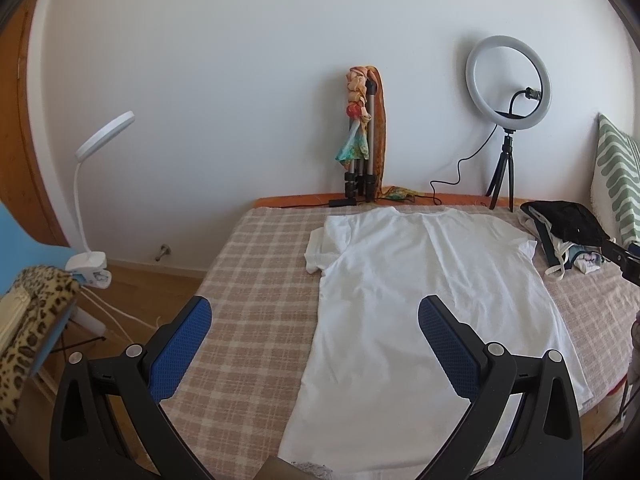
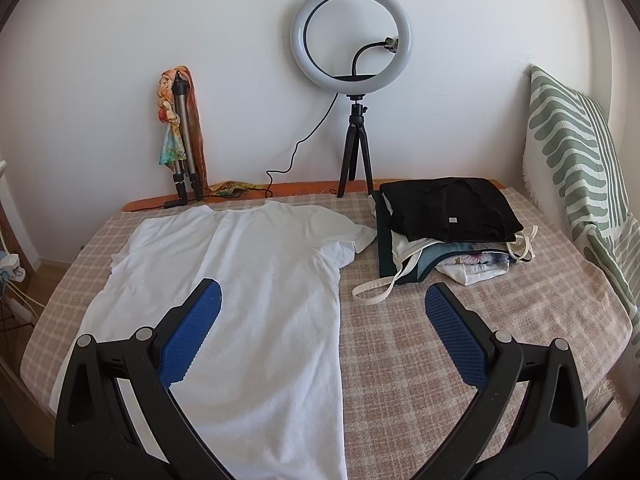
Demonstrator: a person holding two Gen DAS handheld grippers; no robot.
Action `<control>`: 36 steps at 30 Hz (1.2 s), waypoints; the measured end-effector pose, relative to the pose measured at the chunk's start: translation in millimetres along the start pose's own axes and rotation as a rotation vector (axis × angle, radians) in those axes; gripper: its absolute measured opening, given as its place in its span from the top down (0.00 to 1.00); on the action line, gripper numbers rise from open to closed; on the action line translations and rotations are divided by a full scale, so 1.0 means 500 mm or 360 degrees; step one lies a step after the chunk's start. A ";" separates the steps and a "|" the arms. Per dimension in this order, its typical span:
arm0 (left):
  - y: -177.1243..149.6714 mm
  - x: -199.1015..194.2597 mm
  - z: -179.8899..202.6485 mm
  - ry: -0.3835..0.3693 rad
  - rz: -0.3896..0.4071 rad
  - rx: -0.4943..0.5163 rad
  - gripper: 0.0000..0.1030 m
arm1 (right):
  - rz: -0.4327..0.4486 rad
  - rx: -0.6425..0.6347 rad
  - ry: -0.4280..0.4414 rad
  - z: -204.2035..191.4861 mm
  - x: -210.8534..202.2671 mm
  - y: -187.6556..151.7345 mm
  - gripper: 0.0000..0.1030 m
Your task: Fold small clothes
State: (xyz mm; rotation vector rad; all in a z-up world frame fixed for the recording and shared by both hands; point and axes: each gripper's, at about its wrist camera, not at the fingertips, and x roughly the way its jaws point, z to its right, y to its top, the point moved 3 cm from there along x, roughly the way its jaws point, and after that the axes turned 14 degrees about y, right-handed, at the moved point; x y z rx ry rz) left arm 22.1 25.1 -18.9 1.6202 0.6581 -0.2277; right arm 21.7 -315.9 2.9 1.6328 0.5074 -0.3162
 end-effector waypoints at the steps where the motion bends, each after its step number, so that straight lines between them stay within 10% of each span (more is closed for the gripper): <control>1: -0.002 0.001 -0.005 -0.0001 -0.0004 -0.0005 0.00 | -0.0001 -0.0003 0.0008 -0.005 0.002 0.001 0.00; 16: -0.085 0.062 -0.093 -0.0144 -0.0188 -0.0124 0.01 | -0.0065 -0.0112 0.0194 -0.099 0.062 0.034 0.00; 24: -0.136 0.093 -0.086 -0.0268 -0.0388 -0.0116 0.15 | -0.0114 -0.0247 0.0222 -0.174 0.114 0.065 0.00; 29: -0.185 0.123 -0.071 -0.0394 -0.0585 -0.0127 0.42 | -0.0154 -0.0369 0.0310 -0.259 0.163 0.115 0.07; 36: -0.226 0.145 -0.067 -0.0474 -0.0718 -0.0140 0.50 | -0.0404 -0.0340 0.0667 -0.389 0.265 0.182 0.14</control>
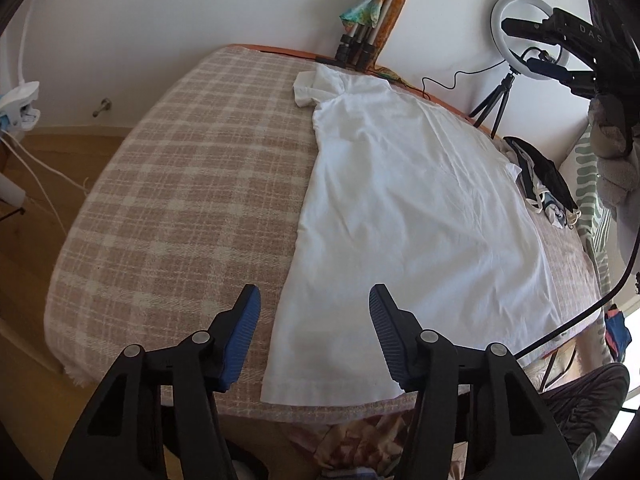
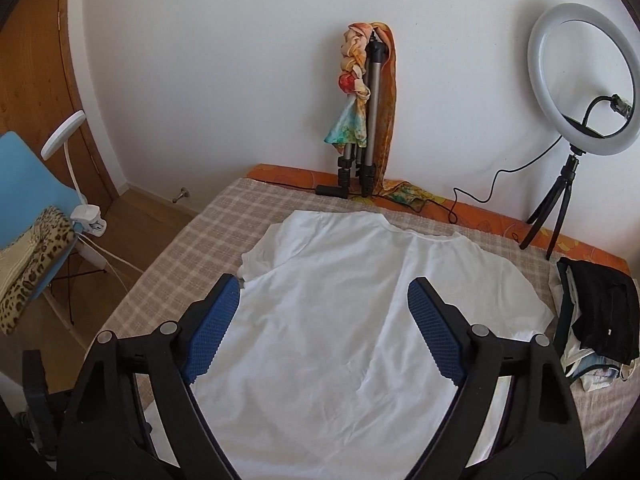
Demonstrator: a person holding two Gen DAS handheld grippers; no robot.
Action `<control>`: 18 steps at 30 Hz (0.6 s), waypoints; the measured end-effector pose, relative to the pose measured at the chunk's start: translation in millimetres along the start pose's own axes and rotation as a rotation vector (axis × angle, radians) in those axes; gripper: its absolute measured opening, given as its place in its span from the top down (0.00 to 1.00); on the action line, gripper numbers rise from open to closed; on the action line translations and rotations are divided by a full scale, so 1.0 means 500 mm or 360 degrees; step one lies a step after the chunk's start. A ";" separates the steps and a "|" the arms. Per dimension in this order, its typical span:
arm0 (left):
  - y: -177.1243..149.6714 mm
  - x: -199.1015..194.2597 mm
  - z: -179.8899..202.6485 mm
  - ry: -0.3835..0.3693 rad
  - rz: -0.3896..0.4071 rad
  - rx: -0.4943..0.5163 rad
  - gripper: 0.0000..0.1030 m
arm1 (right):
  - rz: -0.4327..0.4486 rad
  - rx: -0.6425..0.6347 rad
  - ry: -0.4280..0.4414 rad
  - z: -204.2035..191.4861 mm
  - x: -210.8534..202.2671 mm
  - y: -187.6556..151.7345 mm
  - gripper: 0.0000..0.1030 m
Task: Fold small clothes
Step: 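Lower both tools toward the side edge of the white T-shirt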
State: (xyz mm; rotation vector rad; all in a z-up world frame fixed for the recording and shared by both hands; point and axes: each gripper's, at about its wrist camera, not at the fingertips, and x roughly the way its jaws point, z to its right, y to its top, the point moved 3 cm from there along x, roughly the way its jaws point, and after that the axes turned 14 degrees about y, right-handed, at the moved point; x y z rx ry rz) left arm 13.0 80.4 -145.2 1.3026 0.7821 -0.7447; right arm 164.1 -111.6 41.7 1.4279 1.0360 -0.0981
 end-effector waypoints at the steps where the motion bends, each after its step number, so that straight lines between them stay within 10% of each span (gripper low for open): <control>1: -0.003 0.003 -0.004 -0.0012 -0.0017 -0.0012 0.53 | -0.0021 0.0016 0.0046 -0.008 0.020 0.013 0.14; 18: -0.035 0.040 -0.042 -0.0115 -0.0160 -0.0091 0.73 | -0.0433 0.0207 0.0276 -0.084 0.427 0.110 0.36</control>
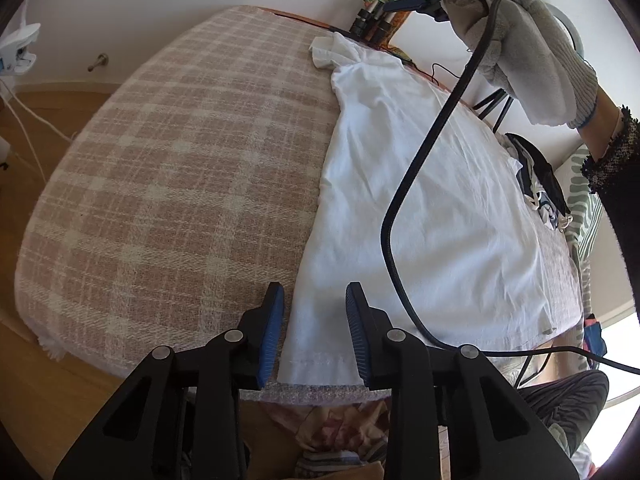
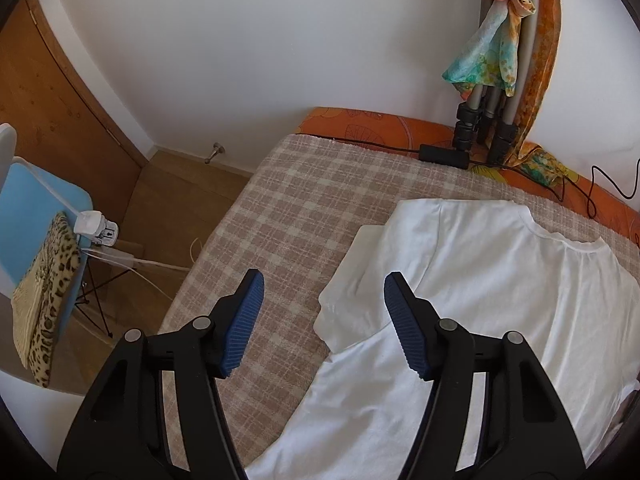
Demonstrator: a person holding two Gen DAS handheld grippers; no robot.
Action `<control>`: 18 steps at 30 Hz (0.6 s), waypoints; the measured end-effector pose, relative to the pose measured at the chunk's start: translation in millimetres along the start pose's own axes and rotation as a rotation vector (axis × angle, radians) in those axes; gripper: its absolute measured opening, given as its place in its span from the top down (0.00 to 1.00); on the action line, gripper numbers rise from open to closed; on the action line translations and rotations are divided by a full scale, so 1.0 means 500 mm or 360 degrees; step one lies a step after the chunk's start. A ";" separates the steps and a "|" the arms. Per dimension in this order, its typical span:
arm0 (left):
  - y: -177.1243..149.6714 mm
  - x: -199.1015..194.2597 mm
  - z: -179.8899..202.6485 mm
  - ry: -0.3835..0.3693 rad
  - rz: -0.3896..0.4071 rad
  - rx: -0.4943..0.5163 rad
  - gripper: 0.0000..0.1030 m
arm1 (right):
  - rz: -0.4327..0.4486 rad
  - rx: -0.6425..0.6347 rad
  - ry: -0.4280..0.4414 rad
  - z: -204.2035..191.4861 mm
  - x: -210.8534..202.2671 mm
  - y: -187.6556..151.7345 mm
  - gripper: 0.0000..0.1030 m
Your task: Fold small clothes
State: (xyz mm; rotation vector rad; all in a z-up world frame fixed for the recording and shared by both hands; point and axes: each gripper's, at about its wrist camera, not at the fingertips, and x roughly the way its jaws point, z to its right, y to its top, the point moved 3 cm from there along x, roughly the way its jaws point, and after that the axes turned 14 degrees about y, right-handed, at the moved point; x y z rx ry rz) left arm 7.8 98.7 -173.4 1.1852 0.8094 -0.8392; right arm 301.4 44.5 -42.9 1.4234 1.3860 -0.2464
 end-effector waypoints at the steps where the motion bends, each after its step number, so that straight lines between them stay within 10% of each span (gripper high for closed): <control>1: -0.001 0.001 0.000 -0.0010 -0.0003 0.0002 0.78 | -0.0027 0.0006 0.0003 0.005 0.023 0.003 0.36; 18: 0.014 0.013 -0.016 -0.0209 -0.0089 -0.0168 0.94 | -0.0296 -0.0035 -0.0274 0.101 0.256 0.032 0.58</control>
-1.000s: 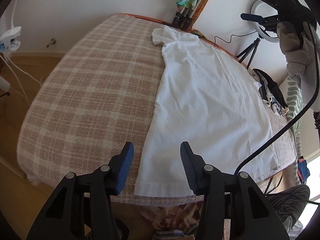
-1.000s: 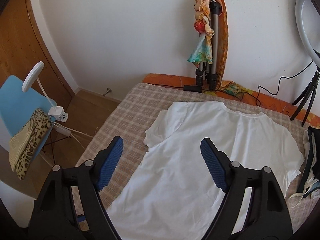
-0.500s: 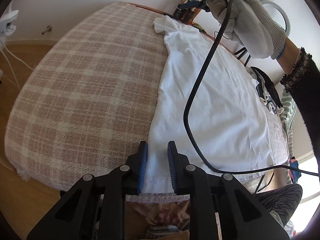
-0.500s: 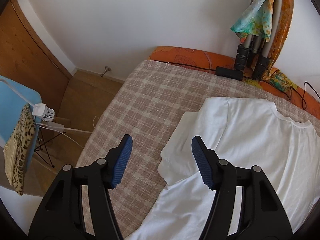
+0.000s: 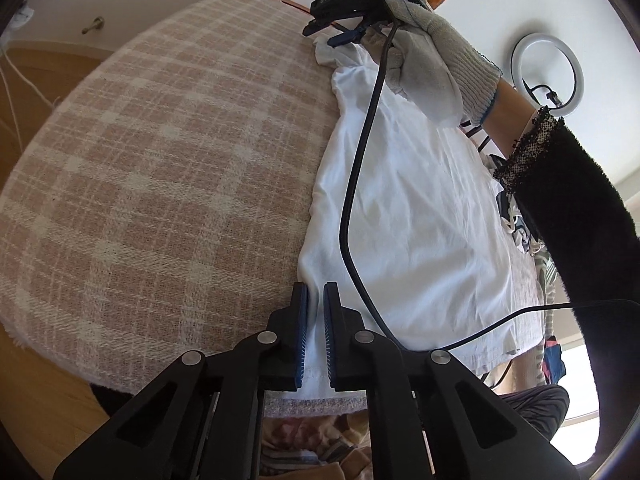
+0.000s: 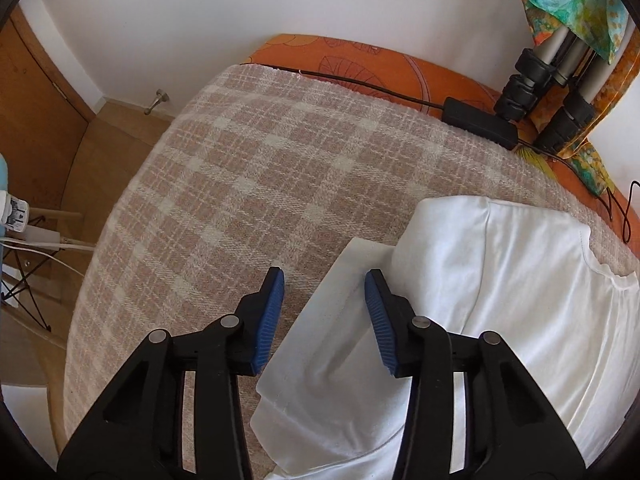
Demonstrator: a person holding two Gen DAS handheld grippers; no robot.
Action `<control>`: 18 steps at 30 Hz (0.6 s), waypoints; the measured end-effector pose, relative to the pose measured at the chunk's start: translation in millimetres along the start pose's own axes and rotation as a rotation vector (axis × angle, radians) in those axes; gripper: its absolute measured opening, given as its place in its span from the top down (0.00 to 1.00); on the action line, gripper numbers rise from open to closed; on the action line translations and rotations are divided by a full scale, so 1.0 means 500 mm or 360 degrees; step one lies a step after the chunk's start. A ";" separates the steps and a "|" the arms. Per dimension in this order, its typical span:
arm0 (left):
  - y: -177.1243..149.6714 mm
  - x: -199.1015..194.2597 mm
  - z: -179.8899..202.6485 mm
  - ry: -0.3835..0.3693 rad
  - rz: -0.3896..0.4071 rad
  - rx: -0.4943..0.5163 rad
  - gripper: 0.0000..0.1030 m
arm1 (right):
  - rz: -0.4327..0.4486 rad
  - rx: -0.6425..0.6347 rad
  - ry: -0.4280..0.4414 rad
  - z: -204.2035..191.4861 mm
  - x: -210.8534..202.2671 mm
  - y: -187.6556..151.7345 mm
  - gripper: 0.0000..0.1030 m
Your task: Fold small clothes
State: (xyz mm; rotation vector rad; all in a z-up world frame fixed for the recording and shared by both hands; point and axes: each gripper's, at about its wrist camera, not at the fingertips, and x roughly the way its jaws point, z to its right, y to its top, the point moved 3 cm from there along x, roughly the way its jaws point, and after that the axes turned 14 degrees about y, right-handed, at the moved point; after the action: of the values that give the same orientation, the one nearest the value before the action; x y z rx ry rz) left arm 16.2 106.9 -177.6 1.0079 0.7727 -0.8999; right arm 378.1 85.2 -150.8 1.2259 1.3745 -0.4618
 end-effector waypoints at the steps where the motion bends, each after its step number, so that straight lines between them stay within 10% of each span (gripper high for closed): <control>1: 0.000 -0.001 0.002 -0.0003 0.0006 0.0002 0.95 | -0.0001 -0.0019 -0.0037 0.000 0.000 -0.001 0.69; 2: 0.001 -0.004 0.003 -0.0010 0.0016 0.0007 0.95 | 0.0000 -0.0043 -0.0095 0.001 0.000 -0.003 0.87; 5: 0.003 -0.012 0.009 0.0025 0.0053 0.0032 0.96 | -0.0009 -0.0071 -0.0095 0.005 -0.004 -0.005 0.96; 18: -0.022 -0.003 0.041 0.0307 0.0139 0.0321 0.85 | 0.0141 -0.0060 0.0005 0.021 -0.059 -0.005 0.97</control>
State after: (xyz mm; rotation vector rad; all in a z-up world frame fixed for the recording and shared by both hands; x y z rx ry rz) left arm 8.3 85.5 -173.4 1.3109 0.8030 -0.8243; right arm 374.3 64.1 -128.1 1.2515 1.3201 -0.3706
